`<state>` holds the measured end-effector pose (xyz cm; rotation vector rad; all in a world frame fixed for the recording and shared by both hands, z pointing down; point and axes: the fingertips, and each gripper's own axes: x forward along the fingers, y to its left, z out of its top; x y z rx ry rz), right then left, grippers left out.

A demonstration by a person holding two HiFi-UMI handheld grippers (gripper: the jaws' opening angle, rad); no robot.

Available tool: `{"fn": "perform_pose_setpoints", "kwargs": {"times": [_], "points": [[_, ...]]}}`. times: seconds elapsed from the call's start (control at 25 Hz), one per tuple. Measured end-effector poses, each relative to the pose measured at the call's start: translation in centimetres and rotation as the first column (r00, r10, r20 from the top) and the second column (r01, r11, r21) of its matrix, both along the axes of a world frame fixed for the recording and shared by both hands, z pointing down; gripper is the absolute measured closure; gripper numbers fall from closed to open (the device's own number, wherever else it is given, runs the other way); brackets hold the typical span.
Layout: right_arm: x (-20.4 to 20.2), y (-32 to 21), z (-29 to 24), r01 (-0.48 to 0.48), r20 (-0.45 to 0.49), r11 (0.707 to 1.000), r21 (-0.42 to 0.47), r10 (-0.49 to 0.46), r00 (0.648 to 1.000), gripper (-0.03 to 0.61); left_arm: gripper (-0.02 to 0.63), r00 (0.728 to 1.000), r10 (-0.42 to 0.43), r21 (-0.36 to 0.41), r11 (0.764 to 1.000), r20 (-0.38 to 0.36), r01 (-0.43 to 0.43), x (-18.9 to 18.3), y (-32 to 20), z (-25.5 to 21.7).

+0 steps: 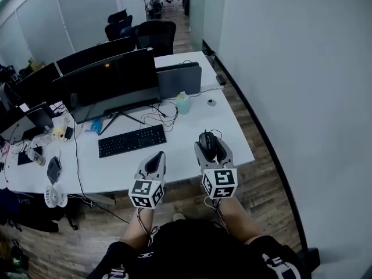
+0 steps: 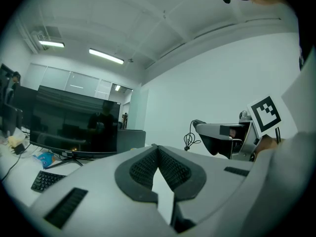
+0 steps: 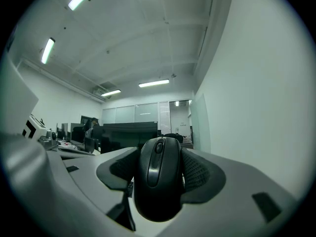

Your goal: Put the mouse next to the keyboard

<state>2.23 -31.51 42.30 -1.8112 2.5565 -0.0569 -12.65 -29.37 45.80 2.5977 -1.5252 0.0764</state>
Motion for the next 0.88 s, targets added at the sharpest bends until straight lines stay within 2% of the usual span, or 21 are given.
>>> {"fn": "perform_pose_setpoints", "kwargs": {"times": [0.32,0.56,0.88], "points": [[-1.8,-8.2,1.6,0.01,0.012,0.999,-0.041,-0.01,1.0,0.288,0.601,1.0,-0.005,-0.047,0.999,-0.003,0.005,-1.8,-6.9,1.6],[-2.6,-14.1,2.3,0.057,0.009,0.997,-0.06,-0.057,0.998,0.289,0.601,0.998,-0.07,-0.065,0.995,0.006,0.07,-3.2,-11.1,1.9],[-3.7,-22.3,3.4,0.127,0.022,0.989,-0.08,-0.126,0.992,0.29,0.601,0.987,-0.161,-0.045,0.986,0.025,0.162,-4.5,-16.0,0.9]]}}
